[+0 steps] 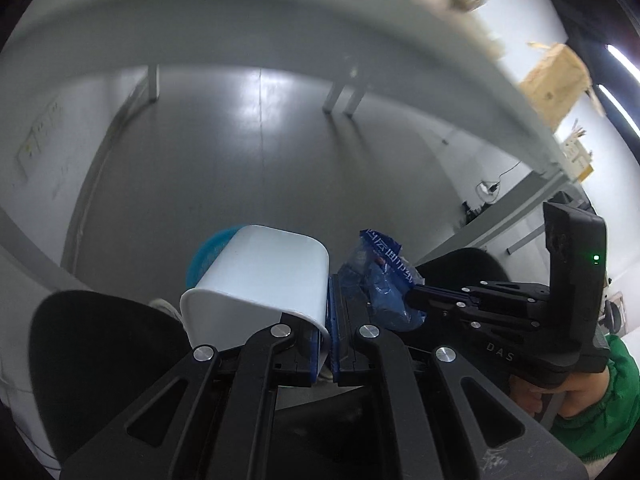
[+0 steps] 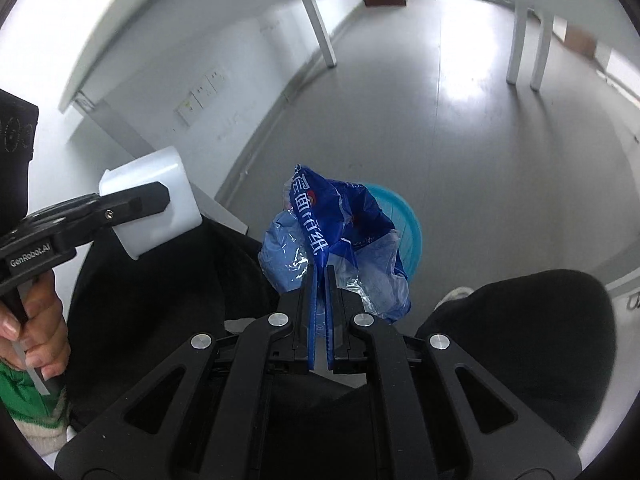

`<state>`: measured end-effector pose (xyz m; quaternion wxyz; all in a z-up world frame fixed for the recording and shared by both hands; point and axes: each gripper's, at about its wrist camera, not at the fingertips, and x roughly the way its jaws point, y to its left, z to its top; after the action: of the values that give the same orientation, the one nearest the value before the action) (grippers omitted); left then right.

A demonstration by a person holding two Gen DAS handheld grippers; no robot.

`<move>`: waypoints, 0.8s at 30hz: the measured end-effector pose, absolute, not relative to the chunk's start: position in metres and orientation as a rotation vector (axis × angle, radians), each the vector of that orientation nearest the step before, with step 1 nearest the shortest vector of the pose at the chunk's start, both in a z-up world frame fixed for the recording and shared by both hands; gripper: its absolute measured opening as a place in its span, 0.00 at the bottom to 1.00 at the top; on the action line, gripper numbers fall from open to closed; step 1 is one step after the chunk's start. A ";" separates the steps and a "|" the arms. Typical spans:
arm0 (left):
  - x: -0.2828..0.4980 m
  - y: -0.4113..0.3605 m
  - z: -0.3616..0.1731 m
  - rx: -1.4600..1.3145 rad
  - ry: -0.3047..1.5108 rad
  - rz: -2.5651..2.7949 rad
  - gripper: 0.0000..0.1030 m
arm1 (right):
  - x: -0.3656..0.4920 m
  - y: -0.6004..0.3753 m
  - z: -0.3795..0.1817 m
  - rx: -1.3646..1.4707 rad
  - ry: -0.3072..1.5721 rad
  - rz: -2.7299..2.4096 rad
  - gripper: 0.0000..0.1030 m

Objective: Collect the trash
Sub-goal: 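Carry the white cup and blue bag down over the blue wastebasket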

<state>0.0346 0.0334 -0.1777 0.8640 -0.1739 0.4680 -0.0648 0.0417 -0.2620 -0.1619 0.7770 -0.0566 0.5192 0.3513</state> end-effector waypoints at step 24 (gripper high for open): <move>0.145 0.073 -0.321 -0.625 1.357 0.040 0.03 | 0.138 -0.200 -0.320 -0.055 1.502 0.609 0.03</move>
<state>0.1454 0.0734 -0.3213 0.7335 -0.2844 0.6170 0.0180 0.1383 -0.2002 -0.3201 0.6890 -0.0245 0.6712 0.2722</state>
